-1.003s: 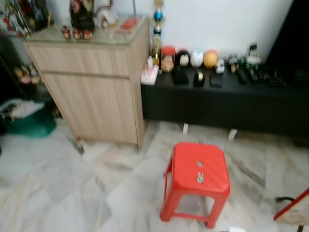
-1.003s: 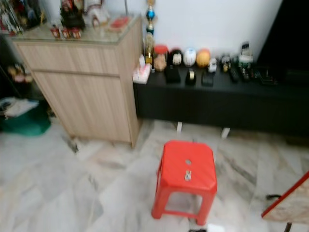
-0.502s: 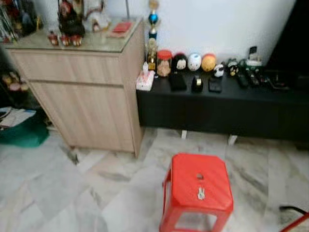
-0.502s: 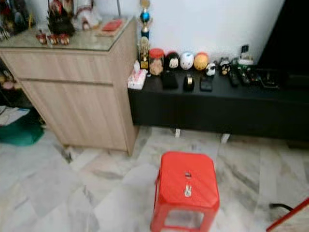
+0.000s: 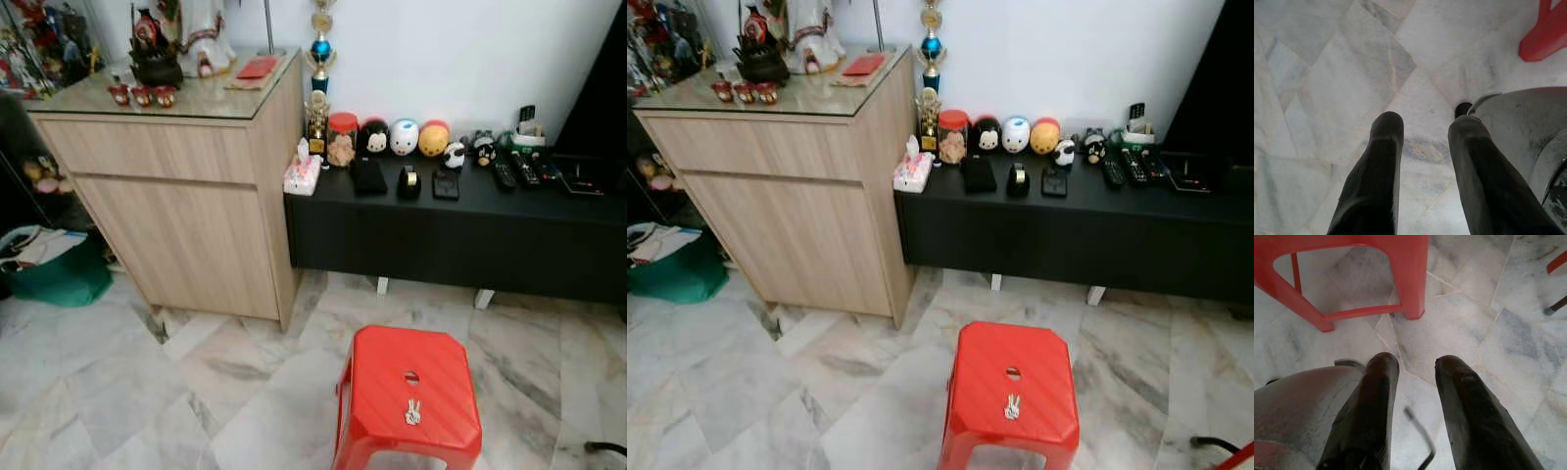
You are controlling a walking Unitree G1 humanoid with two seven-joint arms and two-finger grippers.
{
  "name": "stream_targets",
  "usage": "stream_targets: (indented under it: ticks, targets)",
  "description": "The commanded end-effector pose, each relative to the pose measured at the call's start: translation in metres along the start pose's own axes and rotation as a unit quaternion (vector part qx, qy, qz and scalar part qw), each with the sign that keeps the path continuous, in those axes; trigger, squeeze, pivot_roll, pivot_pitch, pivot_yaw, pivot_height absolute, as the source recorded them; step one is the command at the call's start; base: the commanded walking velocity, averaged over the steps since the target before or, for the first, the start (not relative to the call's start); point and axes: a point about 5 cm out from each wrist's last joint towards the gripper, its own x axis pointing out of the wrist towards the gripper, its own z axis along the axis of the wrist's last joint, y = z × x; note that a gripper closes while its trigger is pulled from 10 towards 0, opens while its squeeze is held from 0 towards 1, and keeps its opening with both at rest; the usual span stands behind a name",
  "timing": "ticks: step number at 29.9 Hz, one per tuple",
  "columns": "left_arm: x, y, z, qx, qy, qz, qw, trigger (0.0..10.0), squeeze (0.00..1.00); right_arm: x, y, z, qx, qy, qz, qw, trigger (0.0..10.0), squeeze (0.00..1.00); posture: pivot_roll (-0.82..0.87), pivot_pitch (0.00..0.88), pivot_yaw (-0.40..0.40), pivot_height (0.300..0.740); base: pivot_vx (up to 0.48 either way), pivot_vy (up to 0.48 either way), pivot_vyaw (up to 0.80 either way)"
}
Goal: Hang keys on a hook
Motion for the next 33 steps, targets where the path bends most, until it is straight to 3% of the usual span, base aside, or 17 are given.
stream_targets:
  ticks: [1, 7, 8, 12, 15, 16, 18, 19, 20, 21, 24, 25, 26, 27, 28, 33]
  targets:
    - [-0.003, -0.012, -0.007, -0.007, 0.011, -0.019, 1.000, 10.0, 0.00, 0.001, 0.002, 0.002, 0.005, -0.007, 0.004, 1.000, 10.0, 0.00, 0.06, 0.000, -0.057, 0.740, 0.000, 0.000, 0.00]
    - [-0.003, -0.003, -0.006, -0.017, 0.003, -0.006, 1.000, 10.0, 0.00, 0.000, 0.009, 0.008, -0.008, -0.041, 0.028, 0.999, 10.0, 0.00, 0.03, 0.000, -0.049, 0.740, 0.000, 0.000, 0.00]
    - [-0.002, 0.002, -0.005, -0.020, 0.001, -0.001, 1.000, 10.0, 0.00, -0.001, 0.009, 0.015, -0.003, -0.082, 0.037, 0.996, 10.0, 0.00, 0.01, 0.000, -0.031, 0.740, 0.000, 0.000, 0.00]
    - [-0.001, 0.006, -0.003, -0.011, -0.002, -0.004, 1.000, 10.0, 0.00, -0.006, 0.005, 0.026, -0.001, -0.148, 0.050, 0.988, 10.0, 0.00, 0.00, 0.000, -0.009, 0.740, 0.000, 0.000, 0.00]
    - [-0.001, 0.007, -0.002, -0.004, -0.003, -0.007, 1.000, 10.0, 0.00, -0.008, 0.001, 0.028, -0.004, -0.170, 0.054, 0.984, 10.0, 0.00, 0.00, 0.000, -0.006, 0.740, 0.000, 0.000, 0.00]
    - [-0.001, 0.007, -0.002, -0.004, -0.003, -0.007, 1.000, 10.0, 0.00, -0.004, 0.002, 0.045, -0.007, -0.188, 0.055, 0.981, 10.0, 0.00, 0.00, 0.000, -0.007, 0.740, 0.000, 0.000, 0.00]
    - [-0.001, 0.008, -0.002, -0.008, -0.005, -0.004, 1.000, 10.0, 0.00, 0.007, 0.018, 0.140, -0.016, -0.265, 0.069, 0.962, 10.0, 0.00, 0.01, 0.000, -0.013, 0.740, 0.000, 0.000, 0.00]
    - [-0.001, 0.008, -0.002, -0.008, -0.005, -0.004, 1.000, 10.0, 0.00, 0.007, 0.018, 0.140, -0.016, -0.265, 0.069, 0.962, 10.0, 0.00, 0.01, 0.000, -0.013, 0.740, 0.000, 0.000, 0.00]
    - [-0.001, 0.008, -0.001, -0.007, -0.007, -0.001, 1.000, 10.0, 0.00, 0.001, 0.031, 0.193, -0.031, -0.326, 0.089, 0.941, 10.0, 0.00, 0.00, 0.000, -0.017, 0.740, 0.000, 0.000, 0.00]
    - [-0.001, 0.008, -0.001, -0.007, -0.007, -0.001, 1.000, 10.0, 0.00, 0.001, 0.031, 0.193, -0.031, -0.326, 0.089, 0.941, 10.0, 0.00, 0.00, 0.000, -0.017, 0.740, 0.000, 0.000, 0.00]
    - [-0.001, 0.007, -0.001, -0.003, -0.011, -0.002, 1.000, 10.0, 0.00, -0.010, 0.043, 0.213, -0.055, -0.386, 0.119, 0.913, 10.0, 0.00, 0.01, 0.000, -0.020, 0.740, 0.000, 0.000, 0.00]
    - [-0.001, 0.007, -0.001, -0.003, -0.011, -0.002, 1.000, 10.0, 0.00, -0.010, 0.043, 0.213, -0.055, -0.386, 0.119, 0.913, 10.0, 0.00, 0.01, 0.000, -0.020, 0.740, 0.000, 0.000, 0.00]
    - [-0.001, 0.007, 0.000, -0.004, -0.013, -0.002, 1.000, 10.0, 0.00, -0.017, 0.049, 0.221, -0.063, -0.422, 0.131, 0.895, 10.0, 0.00, 0.01, 0.000, -0.022, 0.740, 0.000, 0.000, 0.00]
    - [-0.001, 0.007, 0.000, -0.004, -0.013, -0.002, 1.000, 10.0, 0.00, -0.017, 0.049, 0.221, -0.063, -0.422, 0.131, 0.895, 10.0, 0.00, 0.01, 0.000, -0.022, 0.740, 0.000, 0.000, 0.00]
    - [-0.001, 0.007, -0.001, -0.004, -0.013, -0.001, 1.000, 10.0, 0.00, -0.024, 0.057, 0.226, -0.068, -0.453, 0.142, 0.878, 10.0, 0.00, 0.01, 0.000, -0.022, 0.740, 0.000, 0.000, 0.00]
    - [-0.002, 0.008, 0.002, 0.003, -0.033, 0.007, 0.999, 10.0, 0.00, -0.032, 0.065, 0.228, -0.060, -0.478, 0.147, 0.864, 10.0, 0.00, -0.01, 0.000, -0.017, 0.740, 0.000, 0.000, 0.00]
